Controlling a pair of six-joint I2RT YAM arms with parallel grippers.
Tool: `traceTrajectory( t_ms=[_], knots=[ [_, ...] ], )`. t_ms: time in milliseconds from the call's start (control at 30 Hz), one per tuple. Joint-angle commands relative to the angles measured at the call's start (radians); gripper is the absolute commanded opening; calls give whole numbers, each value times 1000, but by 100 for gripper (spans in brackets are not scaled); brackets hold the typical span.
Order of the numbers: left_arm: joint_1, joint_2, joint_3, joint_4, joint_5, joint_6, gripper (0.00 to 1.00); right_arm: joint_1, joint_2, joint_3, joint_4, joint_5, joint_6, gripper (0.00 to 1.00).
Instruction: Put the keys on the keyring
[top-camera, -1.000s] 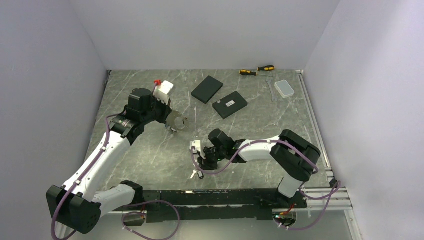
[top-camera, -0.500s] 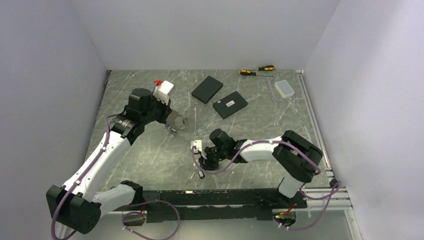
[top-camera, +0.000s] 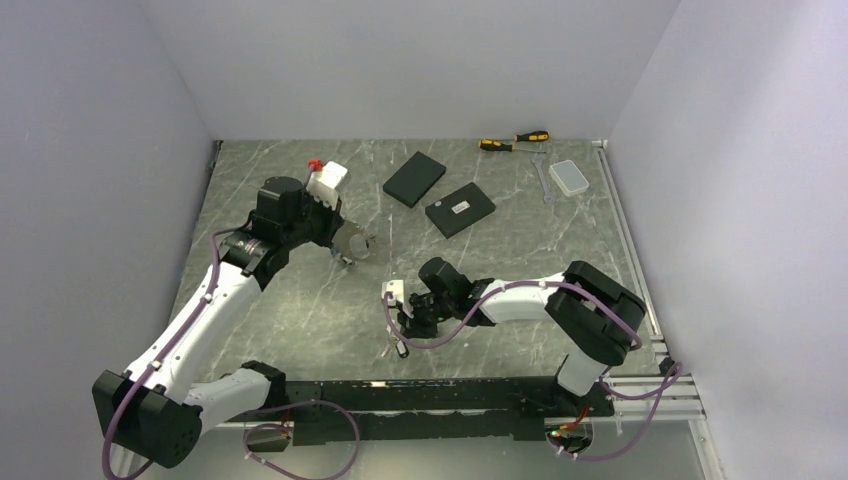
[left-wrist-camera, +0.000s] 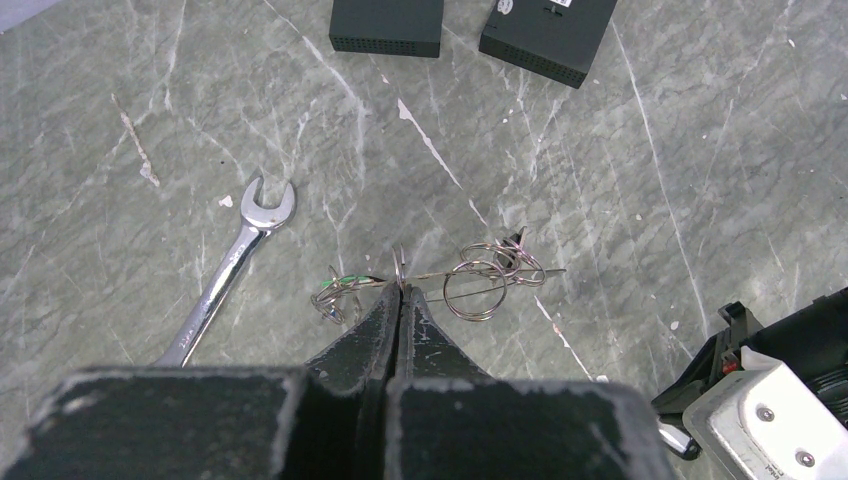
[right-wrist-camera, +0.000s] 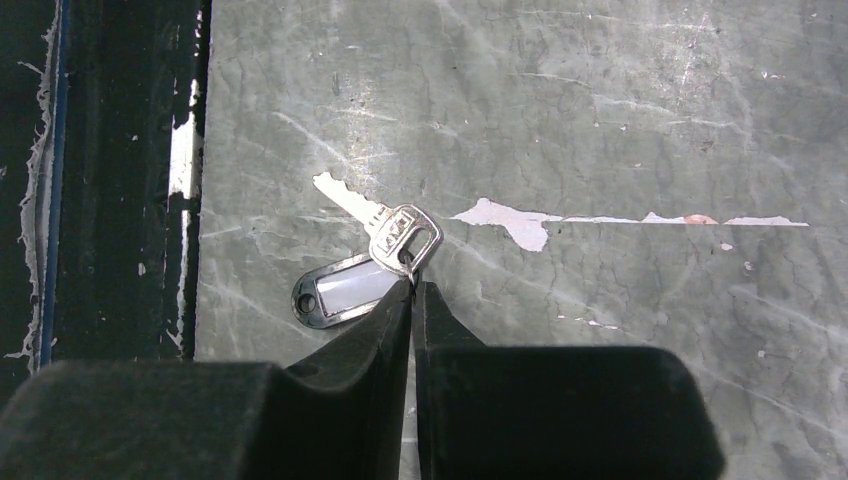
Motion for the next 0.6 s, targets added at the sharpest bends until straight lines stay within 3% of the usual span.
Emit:
traceTrajectory(
  t_ms=[0, 200, 567],
  knots=[
    [4, -14, 32, 49, 17, 12, 0, -5, -26, -1, 12, -7, -15, 8],
    [5, -16, 33, 49, 16, 12, 0, -4, -36, -2, 12, -9, -15, 0],
    [4, -15, 32, 54, 29, 12, 0, -30, -145, -18, 23, -16, 10, 0]
  ],
)
